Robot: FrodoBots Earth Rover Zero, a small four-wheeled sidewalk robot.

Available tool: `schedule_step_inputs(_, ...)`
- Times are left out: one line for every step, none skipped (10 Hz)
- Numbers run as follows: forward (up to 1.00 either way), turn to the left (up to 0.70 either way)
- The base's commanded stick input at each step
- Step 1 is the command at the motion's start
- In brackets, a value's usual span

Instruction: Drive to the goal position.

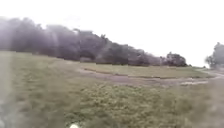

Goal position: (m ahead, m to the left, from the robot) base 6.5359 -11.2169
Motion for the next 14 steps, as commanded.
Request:
schedule_step_inputs(0.7, 0.0)
schedule_step_inputs(0.7, 0.0)
schedule_step_inputs(0.7, 0.0)
schedule_step_inputs(0.7, 0.0)
schedule_step_inputs(0.7, 0.0)
schedule_step_inputs(0.7, 0.0)
schedule_step_inputs(0.7, 0.0)
schedule_step_inputs(0.7, 0.0)
schedule_step_inputs(0.7, 0.0)
schedule_step_inputs(0.7, 0.0)
schedule_step_inputs(0.7, 0.0)
schedule_step_inputs(0.7, 0.0)
schedule_step_inputs(0.7, 0.0)
schedule_step_inputs(0.7, 0.0)
